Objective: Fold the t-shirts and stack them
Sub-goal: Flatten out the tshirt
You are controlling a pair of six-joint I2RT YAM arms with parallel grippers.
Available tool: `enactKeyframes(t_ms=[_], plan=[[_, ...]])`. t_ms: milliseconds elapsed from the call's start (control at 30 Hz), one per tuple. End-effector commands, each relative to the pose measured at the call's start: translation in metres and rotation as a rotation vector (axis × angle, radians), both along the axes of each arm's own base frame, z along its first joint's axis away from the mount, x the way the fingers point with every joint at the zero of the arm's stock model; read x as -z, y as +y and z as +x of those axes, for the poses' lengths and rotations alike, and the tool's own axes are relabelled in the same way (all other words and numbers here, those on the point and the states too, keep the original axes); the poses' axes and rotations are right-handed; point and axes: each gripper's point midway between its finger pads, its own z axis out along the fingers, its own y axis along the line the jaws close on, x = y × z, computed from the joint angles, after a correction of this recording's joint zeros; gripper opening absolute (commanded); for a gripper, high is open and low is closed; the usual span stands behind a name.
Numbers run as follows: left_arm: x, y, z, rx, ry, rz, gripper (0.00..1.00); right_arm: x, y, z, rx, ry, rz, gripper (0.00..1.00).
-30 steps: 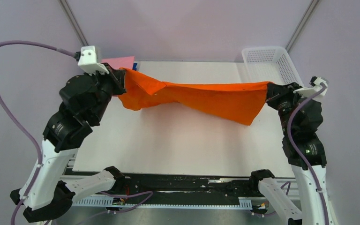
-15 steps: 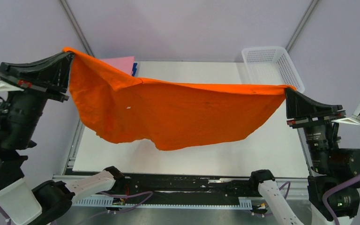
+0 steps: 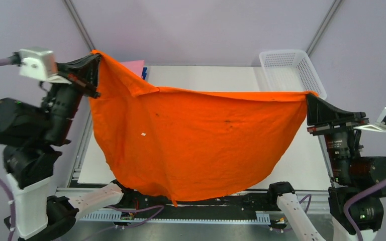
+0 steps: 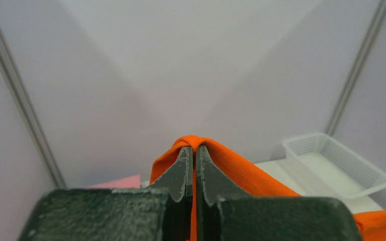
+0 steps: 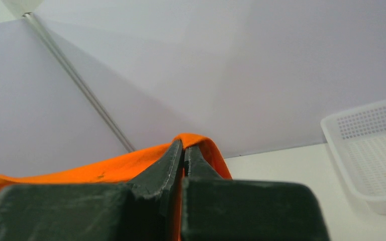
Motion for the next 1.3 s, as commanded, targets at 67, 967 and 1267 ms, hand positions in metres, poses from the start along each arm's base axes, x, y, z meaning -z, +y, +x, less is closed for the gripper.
enactKeyframes(t_ms=[67, 967, 1267], plan=[[0.085, 0.013, 0.098, -0.477, 0.183, 0.064, 0.00, 0.089, -0.040, 0.102, 0.300, 0.318, 0.023, 0.00], [0.463, -0.050, 0.381, -0.511, 0.845, 0.441, 0.00, 0.384, -0.046, 0.333, 0.370, 0.969, -0.150, 0.00], [0.476, -0.053, 0.398, -0.482, 0.862, 0.376, 0.01, 0.390, -0.052, 0.338, 0.409, 0.981, -0.155, 0.03]])
